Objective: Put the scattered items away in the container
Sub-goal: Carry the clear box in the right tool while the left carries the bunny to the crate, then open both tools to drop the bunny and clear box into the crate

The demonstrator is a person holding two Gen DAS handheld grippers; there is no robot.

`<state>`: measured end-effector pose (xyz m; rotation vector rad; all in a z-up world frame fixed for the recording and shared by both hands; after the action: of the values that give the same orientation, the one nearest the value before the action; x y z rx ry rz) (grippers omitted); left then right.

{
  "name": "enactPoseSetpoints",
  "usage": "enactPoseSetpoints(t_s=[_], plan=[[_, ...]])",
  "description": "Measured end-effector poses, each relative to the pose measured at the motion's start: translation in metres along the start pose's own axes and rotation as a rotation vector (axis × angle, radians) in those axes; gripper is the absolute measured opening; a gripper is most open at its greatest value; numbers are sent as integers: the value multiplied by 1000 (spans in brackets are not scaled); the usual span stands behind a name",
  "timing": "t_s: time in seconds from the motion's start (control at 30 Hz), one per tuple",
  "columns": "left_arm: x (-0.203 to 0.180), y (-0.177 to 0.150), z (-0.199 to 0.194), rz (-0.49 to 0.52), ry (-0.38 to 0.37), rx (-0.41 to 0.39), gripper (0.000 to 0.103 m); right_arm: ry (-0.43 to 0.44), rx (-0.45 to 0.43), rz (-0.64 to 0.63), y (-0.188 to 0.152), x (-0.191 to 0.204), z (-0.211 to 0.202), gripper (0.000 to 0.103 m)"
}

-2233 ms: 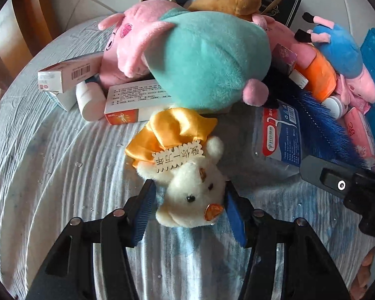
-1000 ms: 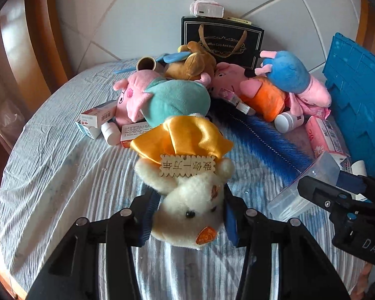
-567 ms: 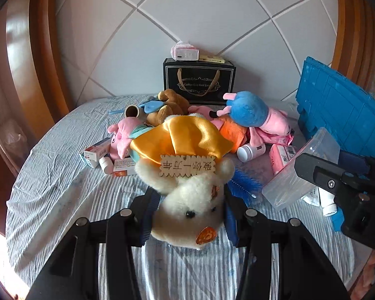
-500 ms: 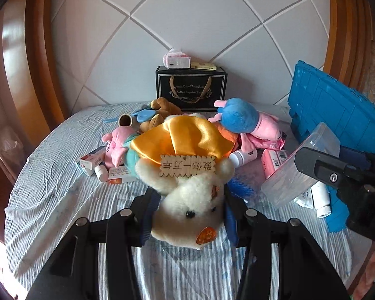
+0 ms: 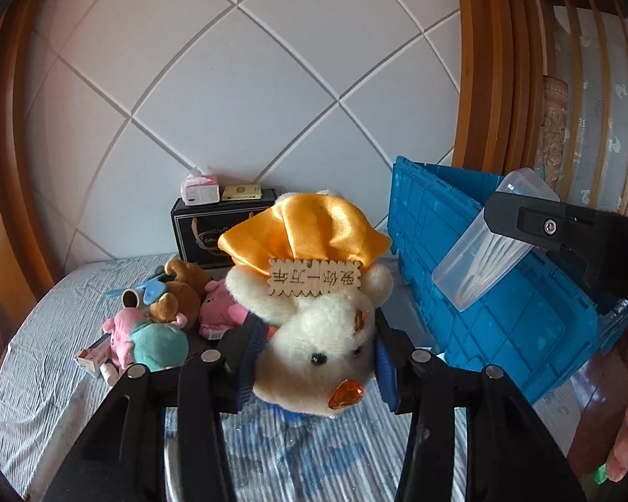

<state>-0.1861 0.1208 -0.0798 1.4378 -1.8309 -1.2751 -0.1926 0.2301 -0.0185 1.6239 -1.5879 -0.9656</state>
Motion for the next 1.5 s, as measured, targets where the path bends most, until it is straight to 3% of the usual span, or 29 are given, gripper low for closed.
enactPoseSetpoints(t_s=[0.3,0.43,0.53,0.67,0.87,1.1,1.23,1.5], plan=[[-140,69,75,78,-87,-23,46,-127,-106,32,48,-149,-5,64],[-212,93,133,80,-144,85,46,-161,-107,17,75,-233,17,64],[-243,104,183,54,-131,183,46,-208,-74,-9,87,-288,48,64],[-258,112,242,4,-68,294,46,-216,11,-18,90,-342,102,64],[-249,106,314,-41,-34,464,46,-170,128,15,90,-374,182,64],[-236,49,359,-112,15,664,46,-133,393,48,48,-383,279,64],[-241,22,367,-66,81,725,46,-121,507,-2,13,-376,299,64],[-236,18,371,-97,73,754,48,-123,572,-17,-5,-374,308,64]])
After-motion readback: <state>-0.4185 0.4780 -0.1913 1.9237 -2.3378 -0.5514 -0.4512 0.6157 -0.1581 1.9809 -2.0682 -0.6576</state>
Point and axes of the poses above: each gripper's, at about its wrist camera, not at the fingertips, and z roughly the way its jaws point, x to its left, y to its top, the point moved 4 cm from there along z, roughly the way its jaws point, and after that the axes turned 15 degrees about -y, right-handed, at the moved point
